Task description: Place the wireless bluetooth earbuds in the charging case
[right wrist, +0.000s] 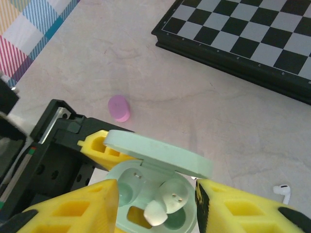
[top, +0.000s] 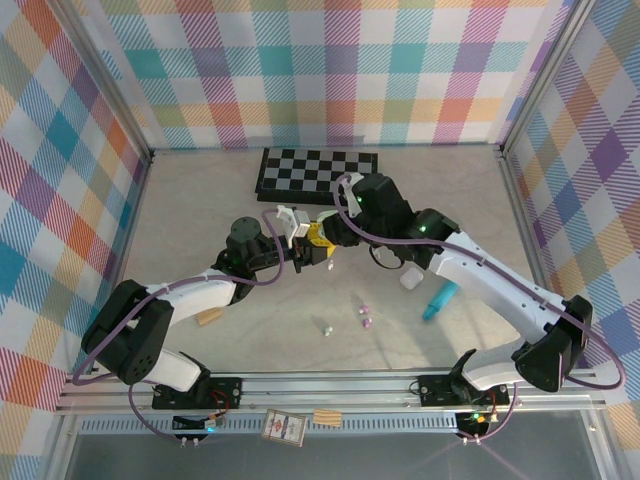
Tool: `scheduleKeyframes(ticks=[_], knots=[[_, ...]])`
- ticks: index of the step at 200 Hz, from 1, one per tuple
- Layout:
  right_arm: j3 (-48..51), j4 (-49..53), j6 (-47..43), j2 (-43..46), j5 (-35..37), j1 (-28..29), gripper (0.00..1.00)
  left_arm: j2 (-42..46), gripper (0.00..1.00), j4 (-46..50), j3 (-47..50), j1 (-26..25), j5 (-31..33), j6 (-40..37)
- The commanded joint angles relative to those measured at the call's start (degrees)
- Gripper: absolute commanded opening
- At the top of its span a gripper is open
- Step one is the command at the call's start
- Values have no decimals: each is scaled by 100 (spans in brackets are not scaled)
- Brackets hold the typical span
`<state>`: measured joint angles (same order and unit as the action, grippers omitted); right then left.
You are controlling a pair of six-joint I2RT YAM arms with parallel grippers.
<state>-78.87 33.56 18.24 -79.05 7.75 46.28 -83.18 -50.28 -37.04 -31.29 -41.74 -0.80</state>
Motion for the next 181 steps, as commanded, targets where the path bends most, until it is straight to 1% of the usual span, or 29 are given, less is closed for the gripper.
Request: scheduleKeyframes(ticks=[1,20,35,67,80,104,139,181], knots=[[46,-148,308,111,-168,-98,46,61,29,-483,-111,35,-221,96],[88,-164,438,125,-184,-181,46,35,29,-611,-100,35,-224,184],[138,-207,495,139,-326,-223,45,20,29,-656,-102,35,-235,197],[144,-168,587,83,-358,-267,36,3,29,-652,-115,35,-264,199],[144,-139,634,54,-311,-278,29,-4,29,-648,-108,35,-264,195],[110,-96,680,30,-274,-286,23,11,29,-625,-98,35,-260,174],[98,-68,672,146,-230,-287,18,18,29,-577,-80,43,-142,143],[167,3,683,408,-232,-288,18,-85,29,-544,-118,70,25,118]])
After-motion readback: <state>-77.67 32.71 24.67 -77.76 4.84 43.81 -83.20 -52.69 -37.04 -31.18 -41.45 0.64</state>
